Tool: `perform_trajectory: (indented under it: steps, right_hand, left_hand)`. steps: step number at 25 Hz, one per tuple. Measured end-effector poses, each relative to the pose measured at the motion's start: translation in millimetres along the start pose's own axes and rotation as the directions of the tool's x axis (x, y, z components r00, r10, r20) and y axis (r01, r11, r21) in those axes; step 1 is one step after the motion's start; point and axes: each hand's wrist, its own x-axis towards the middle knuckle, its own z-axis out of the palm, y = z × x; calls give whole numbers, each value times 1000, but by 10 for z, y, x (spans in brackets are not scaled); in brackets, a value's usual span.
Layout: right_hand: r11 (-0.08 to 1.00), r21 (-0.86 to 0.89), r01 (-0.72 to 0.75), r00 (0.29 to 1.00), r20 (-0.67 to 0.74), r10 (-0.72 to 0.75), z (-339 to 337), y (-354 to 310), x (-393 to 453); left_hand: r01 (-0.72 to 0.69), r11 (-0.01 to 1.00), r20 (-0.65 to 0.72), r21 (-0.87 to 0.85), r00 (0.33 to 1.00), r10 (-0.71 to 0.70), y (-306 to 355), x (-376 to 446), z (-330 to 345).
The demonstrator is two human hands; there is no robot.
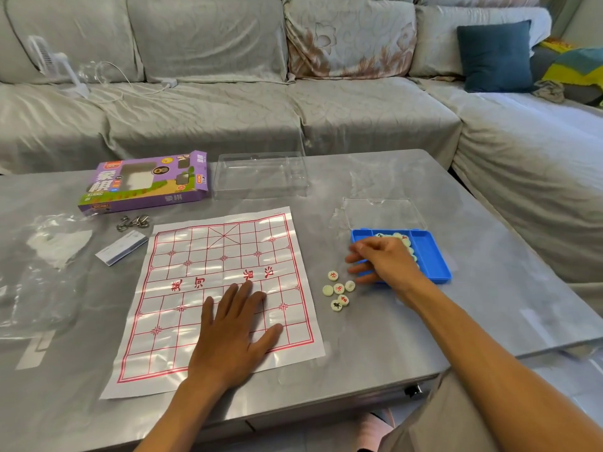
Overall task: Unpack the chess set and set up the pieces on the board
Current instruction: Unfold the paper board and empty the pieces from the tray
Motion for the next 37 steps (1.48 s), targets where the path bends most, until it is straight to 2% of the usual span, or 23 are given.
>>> perform_trajectory:
  steps: [2,3,5,7,10,14,20,28,31,37]
  right_hand:
    - [931,-346,114,942,-260,-212,-259,87,112]
    - [833,-547,80,923,-274,-268,-370,147,168]
    - [631,-776,2,977,-133,-167,-467,284,263]
    - [529,-848,25,992,-44,-118,-434,354,345]
    - [502,-863,60,979,-46,-196,-409,338,424]
    - [408,-909,90,996,76,-52,-460,363,492]
    - [461,-884,80,997,73,-32,-585,363,591]
    - [470,-875,120,963,-12,-268,-724,467,686]
    - [450,-884,128,962,0,-274,-729,474,698]
    - [495,-867,57,913,-156,-377,-744,474,592]
  left_hand:
    - [1,1000,3,16,1000,-1,2,0,2]
    - [1,1000,2,22,1000,-1,1,1,3]
    - [2,999,5,33,1000,-3,-5,-1,11]
    - [6,999,6,32,1000,-7,-6,11,20]
    - [1,1000,-11,12,1000,-1,-4,12,19]
    - [-1,1000,-12,10,1000,2,-9,9,25]
    - [6,1000,-3,10,1000,-6,-13,2,24]
    - [21,1000,-8,3,1000,-21,-2,12,7]
    - [21,1000,-2,6,1000,-21,-6,14,16]
    - [15,1000,-1,7,1000,-15,3,2,-1]
